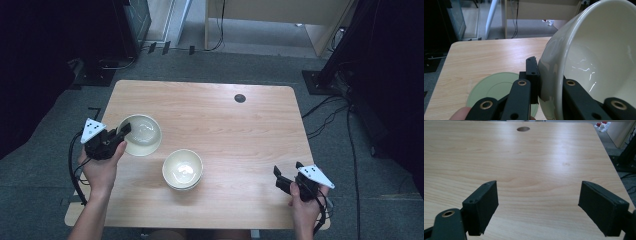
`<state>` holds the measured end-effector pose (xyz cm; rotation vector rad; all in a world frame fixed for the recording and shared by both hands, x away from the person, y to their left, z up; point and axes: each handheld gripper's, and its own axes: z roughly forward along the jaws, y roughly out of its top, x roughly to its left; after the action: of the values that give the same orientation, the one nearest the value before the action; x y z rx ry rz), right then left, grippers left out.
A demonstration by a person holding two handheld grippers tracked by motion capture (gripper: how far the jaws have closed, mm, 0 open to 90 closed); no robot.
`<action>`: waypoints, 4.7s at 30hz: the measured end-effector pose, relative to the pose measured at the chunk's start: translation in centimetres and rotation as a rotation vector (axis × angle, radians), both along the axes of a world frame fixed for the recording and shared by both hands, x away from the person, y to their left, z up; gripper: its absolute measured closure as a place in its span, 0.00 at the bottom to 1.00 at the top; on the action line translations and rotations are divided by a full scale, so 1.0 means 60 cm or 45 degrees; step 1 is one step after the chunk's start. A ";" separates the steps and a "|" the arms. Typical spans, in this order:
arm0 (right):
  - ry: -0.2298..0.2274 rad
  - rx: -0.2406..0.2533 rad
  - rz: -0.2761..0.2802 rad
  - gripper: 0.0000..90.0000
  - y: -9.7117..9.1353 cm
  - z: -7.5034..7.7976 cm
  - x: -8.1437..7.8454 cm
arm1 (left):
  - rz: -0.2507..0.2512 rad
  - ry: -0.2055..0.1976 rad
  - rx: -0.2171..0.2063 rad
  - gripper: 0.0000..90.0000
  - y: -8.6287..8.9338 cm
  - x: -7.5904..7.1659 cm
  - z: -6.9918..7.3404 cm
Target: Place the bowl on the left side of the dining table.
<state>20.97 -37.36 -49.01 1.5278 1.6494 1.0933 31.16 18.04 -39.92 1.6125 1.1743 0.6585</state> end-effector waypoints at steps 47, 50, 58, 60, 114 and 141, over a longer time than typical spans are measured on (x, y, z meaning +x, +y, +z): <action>0.332 -0.114 -0.012 0.15 -0.041 -0.058 0.005 | 0.219 0.186 -0.040 0.93 0.075 0.100 -0.037; 0.333 -0.114 -0.013 0.15 -0.041 -0.058 0.005 | 0.236 0.233 -0.027 0.93 0.077 0.112 -0.044; 0.334 -0.113 -0.014 0.14 -0.041 -0.058 0.005 | 0.223 0.392 -0.037 0.93 0.082 0.148 -0.063; 0.335 -0.112 -0.016 0.14 -0.041 -0.058 0.005 | 0.222 0.430 -0.058 0.93 0.083 0.156 -0.070; 0.339 -0.112 -0.022 0.13 -0.041 -0.058 0.005 | 0.166 0.634 -0.141 0.28 0.094 0.210 -0.111; 0.342 -0.111 -0.027 0.12 -0.041 -0.058 0.005 | 0.132 0.207 -0.061 0.00 0.077 0.091 -0.057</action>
<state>21.28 -39.83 -52.50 1.6881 1.8272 0.8205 36.64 22.65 -43.36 1.5965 1.3899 0.5691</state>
